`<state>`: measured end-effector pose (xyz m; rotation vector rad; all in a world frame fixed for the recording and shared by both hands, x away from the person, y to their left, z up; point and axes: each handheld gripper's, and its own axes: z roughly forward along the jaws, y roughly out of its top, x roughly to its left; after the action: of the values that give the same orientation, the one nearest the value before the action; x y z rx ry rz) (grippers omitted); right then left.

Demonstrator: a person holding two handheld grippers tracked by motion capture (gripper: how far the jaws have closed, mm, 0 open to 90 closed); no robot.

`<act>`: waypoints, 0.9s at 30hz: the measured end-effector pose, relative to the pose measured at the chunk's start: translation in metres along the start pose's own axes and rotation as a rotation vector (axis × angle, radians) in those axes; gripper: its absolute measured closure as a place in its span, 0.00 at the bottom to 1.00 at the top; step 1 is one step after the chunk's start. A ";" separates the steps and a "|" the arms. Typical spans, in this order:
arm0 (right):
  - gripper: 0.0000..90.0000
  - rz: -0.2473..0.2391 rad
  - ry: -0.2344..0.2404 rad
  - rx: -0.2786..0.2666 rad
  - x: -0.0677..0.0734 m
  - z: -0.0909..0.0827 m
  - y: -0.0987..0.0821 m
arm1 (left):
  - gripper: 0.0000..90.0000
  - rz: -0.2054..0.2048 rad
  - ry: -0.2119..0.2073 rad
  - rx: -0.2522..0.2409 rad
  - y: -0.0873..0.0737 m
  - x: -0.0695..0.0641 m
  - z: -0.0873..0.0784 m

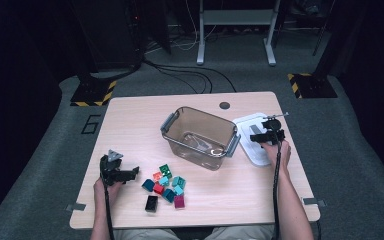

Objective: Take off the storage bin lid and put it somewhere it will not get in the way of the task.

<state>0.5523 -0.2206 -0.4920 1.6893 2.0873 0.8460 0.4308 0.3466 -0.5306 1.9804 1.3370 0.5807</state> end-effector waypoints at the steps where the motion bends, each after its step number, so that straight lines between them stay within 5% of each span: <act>1: 0.13 -0.001 0.005 -0.003 0.000 -0.001 0.000 | 0.08 0.000 0.000 0.000 0.000 0.000 0.000; 10: 0.00 -0.068 -0.007 -0.016 0.001 -0.011 -0.008 | 0.08 -0.001 0.000 0.000 0.000 0.000 0.000; 27: 0.00 -0.163 0.024 -0.089 0.027 -0.042 -0.030 | 0.08 0.000 0.000 0.000 0.000 0.000 0.000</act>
<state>0.4978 -0.2085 -0.4759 1.4488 2.1347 0.8976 0.4308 0.3466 -0.5306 1.9805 1.3371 0.5807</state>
